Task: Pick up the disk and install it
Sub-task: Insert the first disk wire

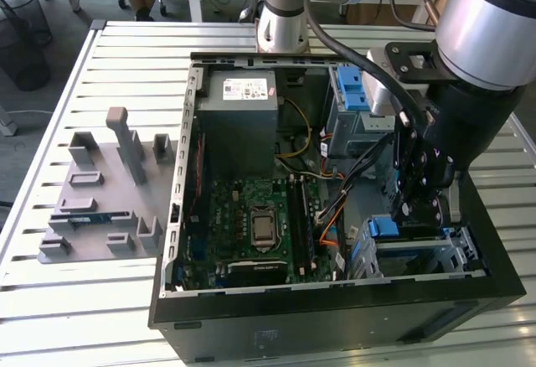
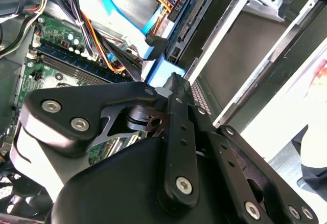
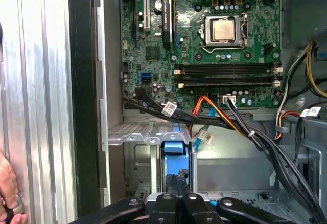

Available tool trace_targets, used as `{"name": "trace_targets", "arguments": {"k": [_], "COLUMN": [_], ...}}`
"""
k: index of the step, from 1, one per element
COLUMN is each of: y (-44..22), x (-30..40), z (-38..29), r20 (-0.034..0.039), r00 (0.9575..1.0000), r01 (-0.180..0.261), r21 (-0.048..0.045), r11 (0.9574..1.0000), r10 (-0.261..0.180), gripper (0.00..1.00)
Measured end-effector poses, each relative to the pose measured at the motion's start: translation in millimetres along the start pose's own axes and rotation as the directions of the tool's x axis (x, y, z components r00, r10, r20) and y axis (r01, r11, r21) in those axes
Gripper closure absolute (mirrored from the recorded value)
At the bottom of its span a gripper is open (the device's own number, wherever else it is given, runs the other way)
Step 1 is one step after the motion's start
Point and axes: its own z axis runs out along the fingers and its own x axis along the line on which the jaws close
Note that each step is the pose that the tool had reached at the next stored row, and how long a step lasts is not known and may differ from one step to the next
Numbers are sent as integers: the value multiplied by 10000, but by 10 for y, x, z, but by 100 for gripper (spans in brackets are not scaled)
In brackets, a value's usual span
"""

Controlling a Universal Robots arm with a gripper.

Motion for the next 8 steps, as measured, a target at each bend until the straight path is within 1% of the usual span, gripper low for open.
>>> {"name": "trace_targets", "arguments": {"k": [3, 7, 8], "y": [-58, -180, -199], "x": [-3, -9, -10], "z": [4, 8, 9], "r20": [-3, -8, -10], "r00": [10000, 10000, 10000], "r01": [0, 5, 6], "r21": [-16, -129, -158], "r11": [10000, 9999, 9999], "r10": [0, -5, -6], "gripper": [89, 89, 89]}}
